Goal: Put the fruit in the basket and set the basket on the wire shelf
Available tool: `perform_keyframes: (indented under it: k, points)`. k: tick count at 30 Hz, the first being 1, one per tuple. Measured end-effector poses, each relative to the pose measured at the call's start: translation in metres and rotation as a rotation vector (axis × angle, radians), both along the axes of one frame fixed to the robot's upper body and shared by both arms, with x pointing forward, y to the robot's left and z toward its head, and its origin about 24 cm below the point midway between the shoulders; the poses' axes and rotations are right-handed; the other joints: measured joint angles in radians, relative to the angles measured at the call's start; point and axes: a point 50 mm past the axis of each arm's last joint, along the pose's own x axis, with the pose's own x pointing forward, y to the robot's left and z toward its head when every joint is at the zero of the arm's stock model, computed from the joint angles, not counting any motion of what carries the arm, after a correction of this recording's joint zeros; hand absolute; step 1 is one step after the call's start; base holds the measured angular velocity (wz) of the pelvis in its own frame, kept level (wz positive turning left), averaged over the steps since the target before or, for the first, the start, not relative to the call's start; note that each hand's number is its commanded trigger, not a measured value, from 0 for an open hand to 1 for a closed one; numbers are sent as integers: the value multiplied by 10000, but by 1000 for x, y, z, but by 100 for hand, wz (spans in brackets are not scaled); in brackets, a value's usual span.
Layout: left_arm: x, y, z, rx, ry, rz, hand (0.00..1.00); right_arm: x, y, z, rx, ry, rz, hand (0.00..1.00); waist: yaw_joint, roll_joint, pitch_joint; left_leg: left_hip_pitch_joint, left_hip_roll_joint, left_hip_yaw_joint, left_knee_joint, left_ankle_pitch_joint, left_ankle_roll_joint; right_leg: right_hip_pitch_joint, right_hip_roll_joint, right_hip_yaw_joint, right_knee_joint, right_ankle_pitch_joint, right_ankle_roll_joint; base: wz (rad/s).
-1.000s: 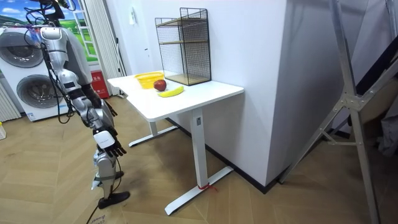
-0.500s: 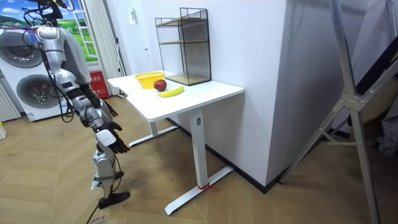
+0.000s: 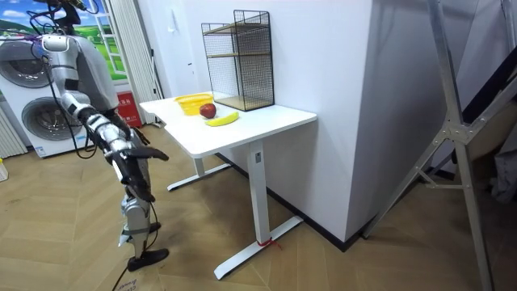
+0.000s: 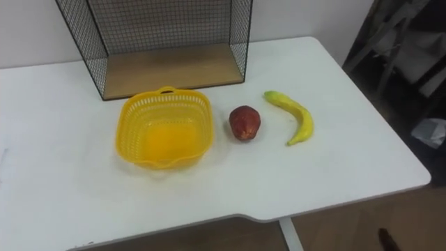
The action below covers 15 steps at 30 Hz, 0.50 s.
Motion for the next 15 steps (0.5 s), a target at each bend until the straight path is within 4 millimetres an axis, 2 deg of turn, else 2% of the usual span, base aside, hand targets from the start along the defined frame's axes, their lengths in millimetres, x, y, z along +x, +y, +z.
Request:
perform_keyframes:
  k: [1,2,4,5,7,12,15]
  points:
    - [1,0,0,7,-11,-23,0,10,-6,18,-890,-29,68,0,12,-25,4,-58,0,30,5,0,1,-21,2,26,-2,10,14,-11]
    - [2,0,0,15,-50,-42,0,15,-8,27,-1412,61,138,0,-9,-42,4,-85,-1,35,11,0,1,-48,1,27,-5,14,19,0]
    - [5,0,0,11,-108,-105,0,31,-16,66,-3709,259,425,0,-88,-42,8,-181,-16,37,-2,17,29,-200,-2,42,-6,32,37,0]
    - [5,0,0,6,-100,-125,0,34,-17,75,-4261,320,426,0,-76,-84,2,-185,-19,37,-9,22,38,-208,-2,41,-7,37,37,0]
    - [2,-4,-1,-119,89,-401,0,43,-20,105,-5909,397,291,0,-42,-78,12,-195,-19,71,-53,24,41,-209,2,71,4,54,39,-2]
    - [4,-5,-2,-250,220,-589,0,57,-5,146,-8264,-40,521,0,171,3,-32,-170,-13,147,-108,25,41,-242,11,132,-20,75,34,-6]
    - [8,-8,-4,-350,289,-808,0,67,5,160,-9144,-351,1173,0,398,31,-18,-134,-9,149,-153,26,42,-206,13,122,-9,79,27,0]
